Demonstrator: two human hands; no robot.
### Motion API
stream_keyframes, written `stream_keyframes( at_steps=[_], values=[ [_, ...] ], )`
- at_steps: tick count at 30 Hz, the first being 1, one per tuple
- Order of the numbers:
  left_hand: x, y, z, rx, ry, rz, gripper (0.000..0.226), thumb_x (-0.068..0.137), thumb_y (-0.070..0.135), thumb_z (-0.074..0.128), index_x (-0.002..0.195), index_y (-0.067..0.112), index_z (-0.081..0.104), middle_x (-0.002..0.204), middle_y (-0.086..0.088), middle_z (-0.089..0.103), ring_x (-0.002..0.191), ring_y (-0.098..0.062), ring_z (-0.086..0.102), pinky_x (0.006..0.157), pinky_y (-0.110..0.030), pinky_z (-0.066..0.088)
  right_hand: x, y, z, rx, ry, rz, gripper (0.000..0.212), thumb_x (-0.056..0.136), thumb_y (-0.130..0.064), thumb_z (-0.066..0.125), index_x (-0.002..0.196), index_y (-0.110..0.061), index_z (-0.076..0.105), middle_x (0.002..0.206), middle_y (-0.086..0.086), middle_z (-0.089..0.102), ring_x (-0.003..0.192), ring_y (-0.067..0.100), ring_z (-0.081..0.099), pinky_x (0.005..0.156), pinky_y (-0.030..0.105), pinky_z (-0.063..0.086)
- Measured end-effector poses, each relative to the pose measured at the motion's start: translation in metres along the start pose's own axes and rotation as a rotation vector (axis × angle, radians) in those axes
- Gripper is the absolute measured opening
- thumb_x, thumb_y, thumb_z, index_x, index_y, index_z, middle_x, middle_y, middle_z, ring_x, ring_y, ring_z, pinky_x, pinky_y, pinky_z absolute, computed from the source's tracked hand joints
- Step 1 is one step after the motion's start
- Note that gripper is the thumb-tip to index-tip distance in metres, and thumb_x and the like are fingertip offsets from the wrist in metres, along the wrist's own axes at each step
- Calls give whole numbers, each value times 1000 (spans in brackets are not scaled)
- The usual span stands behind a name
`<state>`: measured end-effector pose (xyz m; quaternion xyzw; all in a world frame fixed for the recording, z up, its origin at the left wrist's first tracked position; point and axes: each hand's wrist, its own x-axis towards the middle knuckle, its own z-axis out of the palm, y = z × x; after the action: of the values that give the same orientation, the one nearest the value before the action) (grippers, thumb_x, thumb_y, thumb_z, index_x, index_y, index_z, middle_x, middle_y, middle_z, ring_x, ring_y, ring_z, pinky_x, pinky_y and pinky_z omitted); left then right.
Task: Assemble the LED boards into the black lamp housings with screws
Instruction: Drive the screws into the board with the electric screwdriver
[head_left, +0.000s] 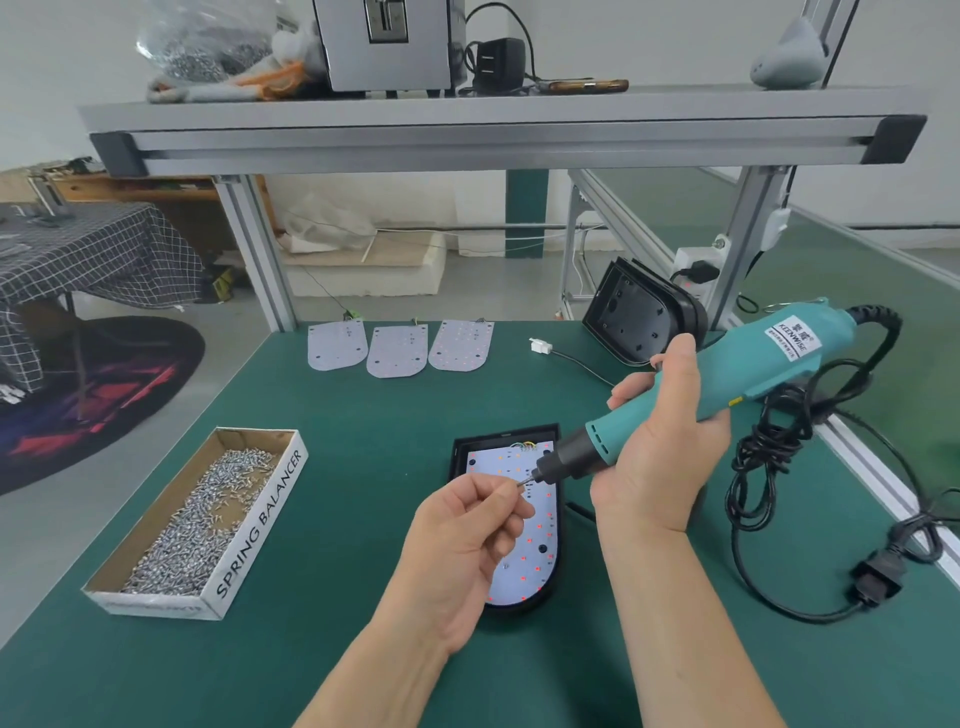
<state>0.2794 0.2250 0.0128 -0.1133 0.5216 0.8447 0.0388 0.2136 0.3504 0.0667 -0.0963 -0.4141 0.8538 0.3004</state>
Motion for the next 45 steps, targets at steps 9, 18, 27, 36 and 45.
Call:
stream_keyframes(
  at_steps=[9,18,27,36,45],
  values=[
    [2,1,-6,-8,-19,50,6,91,-5,64,96,-2,66,79,-13,69,56,-11,56,53,-17,49,1,1,1,2,60,9,31,88,-43,67,92,-15,54,55,-2,58,54,16,51,51,18,43],
    [15,6,-29,130,171,65,10,80,14,82,83,9,74,66,0,63,47,-8,49,43,-14,39,6,1,3,10,63,-6,27,90,-41,68,88,-17,55,55,-3,58,53,15,52,52,20,45],
    [58,10,-36,1067,202,-163,65,52,59,80,60,21,29,57,3,32,62,-22,30,63,-33,22,17,19,17,-84,-50,-93,27,88,-37,69,82,-16,53,52,1,56,48,15,50,51,21,42],
    [73,0,-16,709,61,-254,39,62,23,80,98,8,78,95,-5,79,96,-26,75,98,-45,55,25,54,33,-232,-258,-235,31,82,-43,70,77,-17,53,54,-2,58,48,12,56,53,21,46],
    [78,-5,-20,694,68,-253,16,76,13,79,92,12,79,88,1,79,89,-20,76,92,-37,58,29,74,38,-357,-299,-300,22,84,-48,70,75,-33,57,58,3,62,55,30,60,61,46,54]
  ],
)
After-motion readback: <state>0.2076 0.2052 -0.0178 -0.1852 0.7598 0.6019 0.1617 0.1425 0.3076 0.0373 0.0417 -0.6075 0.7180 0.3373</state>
